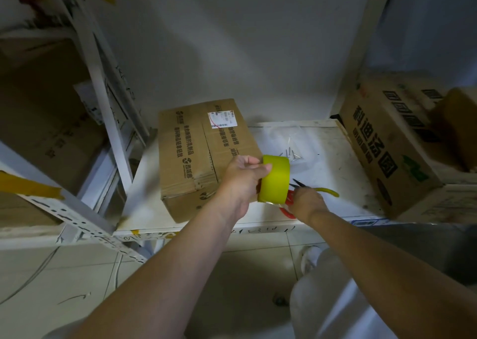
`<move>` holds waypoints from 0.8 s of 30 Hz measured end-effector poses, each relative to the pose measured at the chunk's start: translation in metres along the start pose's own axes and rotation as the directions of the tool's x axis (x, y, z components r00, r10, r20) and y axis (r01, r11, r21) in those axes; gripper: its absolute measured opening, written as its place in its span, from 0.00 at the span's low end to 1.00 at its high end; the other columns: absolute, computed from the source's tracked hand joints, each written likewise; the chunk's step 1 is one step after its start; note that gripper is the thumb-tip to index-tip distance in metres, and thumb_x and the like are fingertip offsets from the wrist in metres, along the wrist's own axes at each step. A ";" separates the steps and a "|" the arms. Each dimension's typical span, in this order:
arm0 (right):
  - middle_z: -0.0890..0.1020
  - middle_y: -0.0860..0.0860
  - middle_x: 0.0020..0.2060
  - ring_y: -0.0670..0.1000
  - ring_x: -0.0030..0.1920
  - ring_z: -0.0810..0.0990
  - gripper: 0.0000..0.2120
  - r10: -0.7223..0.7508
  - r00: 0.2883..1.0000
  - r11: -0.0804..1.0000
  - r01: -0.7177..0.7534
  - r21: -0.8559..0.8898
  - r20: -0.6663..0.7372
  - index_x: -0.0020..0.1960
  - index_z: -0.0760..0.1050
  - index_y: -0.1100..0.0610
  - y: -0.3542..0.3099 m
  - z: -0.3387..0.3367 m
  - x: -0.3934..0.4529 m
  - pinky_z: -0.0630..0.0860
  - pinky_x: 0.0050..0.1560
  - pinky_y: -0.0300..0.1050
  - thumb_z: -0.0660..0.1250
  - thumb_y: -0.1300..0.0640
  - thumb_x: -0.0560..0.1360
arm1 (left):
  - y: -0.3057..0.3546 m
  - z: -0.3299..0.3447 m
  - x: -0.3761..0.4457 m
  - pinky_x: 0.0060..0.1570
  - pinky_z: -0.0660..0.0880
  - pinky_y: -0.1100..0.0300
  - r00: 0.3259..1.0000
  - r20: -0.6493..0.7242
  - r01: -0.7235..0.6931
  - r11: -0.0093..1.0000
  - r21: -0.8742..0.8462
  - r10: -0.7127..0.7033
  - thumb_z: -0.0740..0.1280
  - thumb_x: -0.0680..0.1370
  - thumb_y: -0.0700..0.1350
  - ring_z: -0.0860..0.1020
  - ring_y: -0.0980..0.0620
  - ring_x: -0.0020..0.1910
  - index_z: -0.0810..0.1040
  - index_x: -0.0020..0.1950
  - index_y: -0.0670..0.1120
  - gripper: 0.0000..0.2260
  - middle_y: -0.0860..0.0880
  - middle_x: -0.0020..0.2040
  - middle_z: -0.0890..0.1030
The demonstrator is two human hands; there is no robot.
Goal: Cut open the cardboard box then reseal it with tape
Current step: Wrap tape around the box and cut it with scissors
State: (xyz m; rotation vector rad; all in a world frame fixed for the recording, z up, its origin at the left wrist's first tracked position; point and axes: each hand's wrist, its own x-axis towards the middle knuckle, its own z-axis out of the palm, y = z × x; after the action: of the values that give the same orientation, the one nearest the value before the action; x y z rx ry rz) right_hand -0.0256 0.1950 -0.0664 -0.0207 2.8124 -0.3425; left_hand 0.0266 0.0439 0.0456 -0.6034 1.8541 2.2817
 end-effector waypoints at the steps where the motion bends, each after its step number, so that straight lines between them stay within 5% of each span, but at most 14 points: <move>1: 0.82 0.58 0.48 0.57 0.49 0.80 0.14 -0.036 0.998 0.999 0.038 0.038 -0.046 0.52 0.77 0.62 -0.001 -0.005 -0.001 0.76 0.47 0.45 0.63 0.51 0.77 | 0.003 0.000 -0.001 0.35 0.74 0.57 1.000 -0.008 0.009 1.000 -0.026 -0.010 0.68 0.76 0.35 0.76 0.49 0.41 0.70 0.45 0.45 0.09 0.47 0.42 0.77; 6: 0.81 0.55 0.42 0.56 0.44 0.78 0.06 -0.076 0.986 0.901 0.133 0.414 -0.151 0.46 0.78 0.59 -0.016 -0.041 -0.016 0.71 0.41 0.43 0.64 0.58 0.75 | 0.016 0.002 -0.007 0.37 0.76 0.54 0.989 -0.077 0.090 0.937 -0.337 -0.123 0.64 0.78 0.31 0.77 0.47 0.42 0.68 0.47 0.42 0.09 0.41 0.46 0.76; 10: 0.77 0.58 0.31 0.52 0.28 0.75 0.07 -0.025 0.996 0.423 -0.063 0.904 0.081 0.43 0.73 0.61 -0.034 -0.073 -0.042 0.71 0.30 0.42 0.58 0.62 0.77 | 0.024 -0.005 -0.013 0.55 0.76 0.43 0.978 -0.118 0.070 0.798 -0.598 -0.175 0.57 0.79 0.28 0.73 0.40 0.62 0.62 0.72 0.46 0.24 0.36 0.68 0.68; 13: 0.79 0.58 0.33 0.53 0.32 0.78 0.13 -0.061 0.985 0.191 -0.145 0.971 0.159 0.46 0.72 0.61 -0.046 -0.093 -0.063 0.74 0.39 0.45 0.57 0.52 0.80 | 0.028 -0.014 -0.016 0.62 0.71 0.40 0.967 -0.170 0.031 0.749 -0.661 -0.189 0.55 0.80 0.29 0.67 0.37 0.70 0.56 0.78 0.49 0.28 0.37 0.74 0.61; 16: 0.82 0.57 0.38 0.54 0.39 0.81 0.19 -0.126 0.983 0.216 -0.103 0.971 0.132 0.48 0.75 0.60 -0.060 -0.104 -0.077 0.78 0.47 0.47 0.58 0.44 0.80 | 0.030 -0.019 -0.022 0.67 0.68 0.41 0.960 -0.205 -0.006 0.715 -0.700 -0.193 0.54 0.81 0.30 0.66 0.37 0.71 0.55 0.78 0.49 0.27 0.37 0.75 0.60; 20: 0.80 0.53 0.39 0.48 0.37 0.79 0.15 -0.108 0.991 0.328 -0.037 0.944 0.076 0.52 0.77 0.63 -0.079 -0.115 -0.090 0.79 0.38 0.37 0.68 0.50 0.76 | 0.034 -0.023 -0.035 0.68 0.67 0.42 0.966 -0.200 -0.037 0.682 -0.730 -0.161 0.54 0.81 0.30 0.66 0.37 0.71 0.56 0.78 0.46 0.26 0.37 0.75 0.61; 24: 0.77 0.51 0.34 0.45 0.32 0.75 0.08 -0.042 0.982 0.250 -0.166 0.954 0.182 0.45 0.76 0.60 -0.094 -0.124 -0.095 0.76 0.31 0.34 0.71 0.56 0.73 | 0.039 -0.024 -0.053 0.67 0.69 0.46 0.980 -0.164 -0.047 0.678 -0.734 -0.110 0.53 0.82 0.30 0.68 0.39 0.70 0.56 0.78 0.46 0.26 0.37 0.74 0.63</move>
State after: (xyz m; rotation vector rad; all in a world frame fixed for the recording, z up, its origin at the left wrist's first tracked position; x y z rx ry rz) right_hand 0.0256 0.1377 0.0985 0.3234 1.9014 -1.9057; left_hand 0.0664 0.0196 0.0981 -0.9671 0.8529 3.0036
